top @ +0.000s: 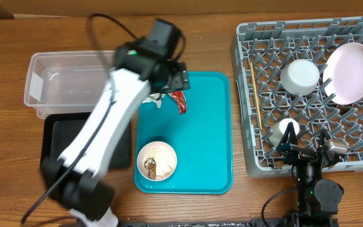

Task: Sort waste into correct bins and load items into the dishwasher
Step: 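Reach the left gripper to the red wrapper and grasp it, then carry the red wrapper with the left gripper into the clear bin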

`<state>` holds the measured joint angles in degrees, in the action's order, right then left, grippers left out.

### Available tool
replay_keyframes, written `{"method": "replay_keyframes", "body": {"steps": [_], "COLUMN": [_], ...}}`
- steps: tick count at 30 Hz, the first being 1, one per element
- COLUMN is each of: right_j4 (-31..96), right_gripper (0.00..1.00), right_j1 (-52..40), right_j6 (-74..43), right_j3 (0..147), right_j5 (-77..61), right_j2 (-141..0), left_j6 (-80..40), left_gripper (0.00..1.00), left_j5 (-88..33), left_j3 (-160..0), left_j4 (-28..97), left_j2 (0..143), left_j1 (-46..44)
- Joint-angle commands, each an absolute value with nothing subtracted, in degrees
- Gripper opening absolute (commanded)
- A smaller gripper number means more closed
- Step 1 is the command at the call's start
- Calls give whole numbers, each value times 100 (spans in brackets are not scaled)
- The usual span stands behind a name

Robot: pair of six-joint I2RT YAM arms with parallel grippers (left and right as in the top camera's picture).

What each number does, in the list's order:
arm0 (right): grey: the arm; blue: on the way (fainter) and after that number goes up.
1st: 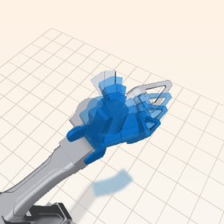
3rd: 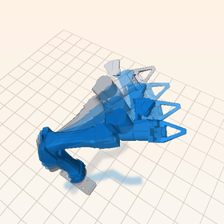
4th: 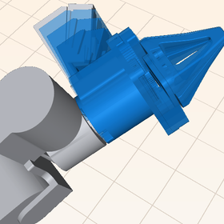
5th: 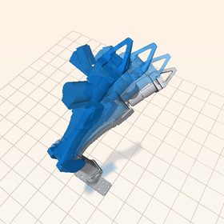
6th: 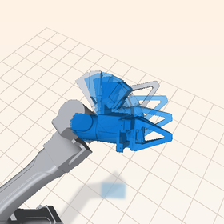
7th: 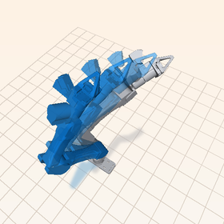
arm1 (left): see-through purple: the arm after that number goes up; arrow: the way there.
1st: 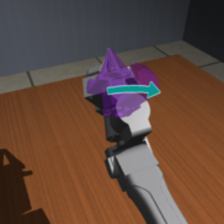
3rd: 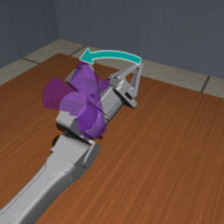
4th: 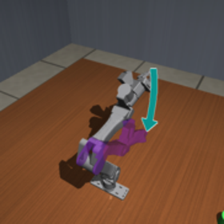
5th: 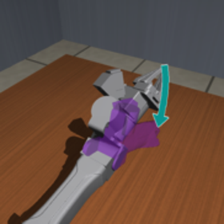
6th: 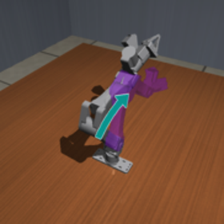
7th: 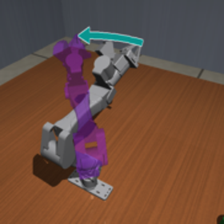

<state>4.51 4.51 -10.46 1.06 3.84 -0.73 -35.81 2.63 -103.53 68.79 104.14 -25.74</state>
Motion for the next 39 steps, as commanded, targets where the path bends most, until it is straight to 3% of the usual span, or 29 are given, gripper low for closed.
{"method": "replay_keyframes", "body": {"steps": [1,7,16,18,19,21,22,39], "right_j4": [421,421,421,421,421,421,421,421], "right_gripper": [100,100,100,100,100,100,100,100], "right_j1": [484,486,484,486,484,486,486,486], "right_j6": [-1048,-1048,-1048,-1048,-1048,-1048,-1048,-1048], "right_j3": [45,45,45,45,45,45,45,45], "right_j5": [395,395,395,395,395,395,395,395], "right_j2": [-16,-16,-16,-16,-16,-16,-16,-16], "left_j6": [-4042,-4440,-4744,-4762,-4757,-4751,-4676,-4381], "left_gripper": [81,79,65,56,46,11,5,4], "left_j5": [530,301,-115,-148,-200,-325,-427,-23], "left_j3": [-10324,-10324,-10324,-10324,-10324,-10355,-10403,-11952], "left_j4": [6606,6031,5760,5763,5756,5760,5767,7878], "left_j2": [10956,11944,12905,12964,12964,12943,12929,11891], "left_j1": [-2591,-2539,-2565,-2545,-2534,-2508,-2497,-2432]}}
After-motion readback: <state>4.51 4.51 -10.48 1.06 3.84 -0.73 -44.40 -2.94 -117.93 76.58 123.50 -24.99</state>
